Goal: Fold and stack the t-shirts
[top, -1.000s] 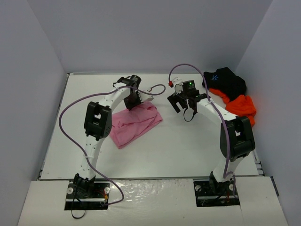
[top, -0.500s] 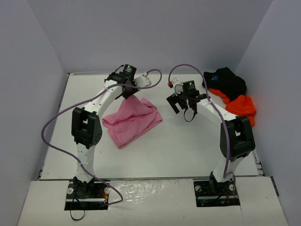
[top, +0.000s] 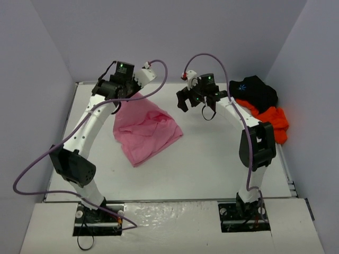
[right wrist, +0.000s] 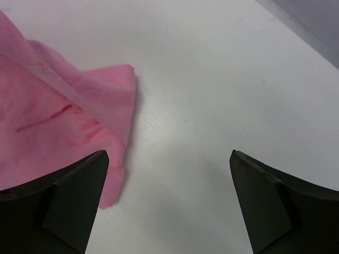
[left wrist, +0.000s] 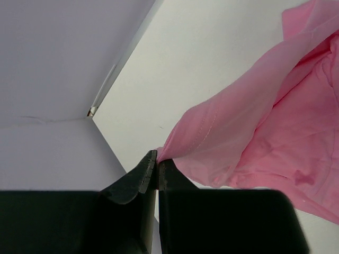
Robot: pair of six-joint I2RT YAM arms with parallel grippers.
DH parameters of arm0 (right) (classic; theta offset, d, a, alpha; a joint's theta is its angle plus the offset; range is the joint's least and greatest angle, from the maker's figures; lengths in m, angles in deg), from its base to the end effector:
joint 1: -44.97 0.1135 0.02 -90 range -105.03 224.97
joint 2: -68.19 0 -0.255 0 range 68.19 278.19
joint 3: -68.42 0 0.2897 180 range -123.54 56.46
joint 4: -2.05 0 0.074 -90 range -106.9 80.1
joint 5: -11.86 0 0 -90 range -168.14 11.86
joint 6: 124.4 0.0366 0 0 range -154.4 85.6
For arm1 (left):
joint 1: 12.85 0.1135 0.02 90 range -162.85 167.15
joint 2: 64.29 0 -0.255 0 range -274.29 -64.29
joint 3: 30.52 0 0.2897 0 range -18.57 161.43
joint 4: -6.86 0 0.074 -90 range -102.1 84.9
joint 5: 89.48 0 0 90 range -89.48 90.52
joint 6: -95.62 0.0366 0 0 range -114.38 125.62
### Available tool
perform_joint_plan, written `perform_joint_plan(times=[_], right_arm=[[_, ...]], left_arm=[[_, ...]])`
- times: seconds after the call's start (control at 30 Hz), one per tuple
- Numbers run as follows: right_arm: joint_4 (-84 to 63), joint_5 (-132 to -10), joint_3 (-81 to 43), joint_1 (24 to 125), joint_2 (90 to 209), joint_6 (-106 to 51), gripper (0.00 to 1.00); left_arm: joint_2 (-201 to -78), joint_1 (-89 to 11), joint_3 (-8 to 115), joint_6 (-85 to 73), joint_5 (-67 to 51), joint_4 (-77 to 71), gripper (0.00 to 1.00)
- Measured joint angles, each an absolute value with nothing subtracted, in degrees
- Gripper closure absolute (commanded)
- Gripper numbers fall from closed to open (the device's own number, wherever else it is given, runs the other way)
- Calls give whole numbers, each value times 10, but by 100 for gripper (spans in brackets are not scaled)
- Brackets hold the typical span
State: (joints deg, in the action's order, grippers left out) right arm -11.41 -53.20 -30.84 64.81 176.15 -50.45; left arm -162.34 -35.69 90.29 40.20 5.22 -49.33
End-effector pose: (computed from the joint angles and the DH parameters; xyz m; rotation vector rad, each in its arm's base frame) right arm 0.4503 0.1789 0.2718 -0.8664 1.7451 0.4688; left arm 0.3837 -0.1583 0.4172 0.9952 1.9163 0.2069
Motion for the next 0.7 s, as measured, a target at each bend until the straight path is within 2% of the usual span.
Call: perform_joint_plan(times=[0.37, 0.5, 0.53, 0.63, 0.7], right_arm=[[-230, -468, -540, 733, 1969, -503, 8], [-264, -457, -583, 757, 2005, -517, 9], [-273, -457, -586, 761, 2005, -521, 11], [-288, -463, -597, 771, 2005, -530, 28], [-294, -470, -614, 776, 2010, -533, 36]], left_arm=[[-1618, -313, 889, 392, 50, -498, 100], [-1618, -311, 889, 390, 48, -498, 100], [-1618, -311, 889, 390, 48, -498, 100], [-1618, -310, 889, 388, 46, -498, 100], [-1618, -309, 889, 387, 45, -498, 100]])
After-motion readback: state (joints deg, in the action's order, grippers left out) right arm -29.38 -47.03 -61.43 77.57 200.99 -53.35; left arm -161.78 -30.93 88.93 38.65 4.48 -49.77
